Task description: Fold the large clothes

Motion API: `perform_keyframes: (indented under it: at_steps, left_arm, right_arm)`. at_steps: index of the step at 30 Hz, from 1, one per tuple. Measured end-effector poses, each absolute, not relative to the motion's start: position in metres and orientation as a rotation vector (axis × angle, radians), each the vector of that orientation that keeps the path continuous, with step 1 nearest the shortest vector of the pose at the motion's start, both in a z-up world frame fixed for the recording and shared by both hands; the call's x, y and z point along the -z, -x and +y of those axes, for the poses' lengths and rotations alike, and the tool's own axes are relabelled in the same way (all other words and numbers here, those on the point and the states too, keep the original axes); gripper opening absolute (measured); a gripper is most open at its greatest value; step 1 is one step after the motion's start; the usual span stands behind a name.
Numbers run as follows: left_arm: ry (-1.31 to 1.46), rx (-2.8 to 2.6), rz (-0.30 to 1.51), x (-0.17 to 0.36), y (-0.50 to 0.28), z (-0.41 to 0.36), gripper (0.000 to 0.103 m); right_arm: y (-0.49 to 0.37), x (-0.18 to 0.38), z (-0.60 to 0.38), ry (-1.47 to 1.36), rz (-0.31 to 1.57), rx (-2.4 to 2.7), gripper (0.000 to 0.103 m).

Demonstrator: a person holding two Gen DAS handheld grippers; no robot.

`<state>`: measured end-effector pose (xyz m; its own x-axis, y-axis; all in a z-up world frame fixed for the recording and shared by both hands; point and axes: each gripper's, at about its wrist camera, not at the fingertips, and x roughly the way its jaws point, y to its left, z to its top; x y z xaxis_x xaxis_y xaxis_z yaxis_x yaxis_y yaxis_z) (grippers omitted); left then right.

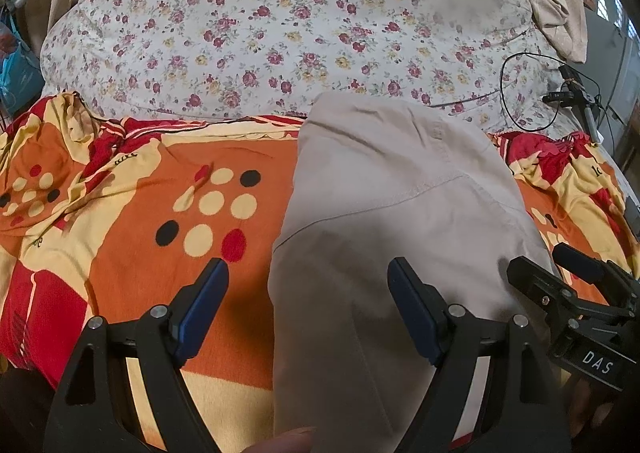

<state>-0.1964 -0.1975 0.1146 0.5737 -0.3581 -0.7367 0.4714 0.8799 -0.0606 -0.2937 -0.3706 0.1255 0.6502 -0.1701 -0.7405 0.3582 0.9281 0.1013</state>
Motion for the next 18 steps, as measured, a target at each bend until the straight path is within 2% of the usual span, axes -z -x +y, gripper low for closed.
perform_keyframes:
  at_steps: [18]
  left_arm:
    - [-0.139, 0.484, 0.842, -0.1094, 0.1936, -0.1964, 0.082]
  right_arm:
    - [0.2875, -0.1230, -0.3680, -0.244, 0.829, 0.295, 0.085]
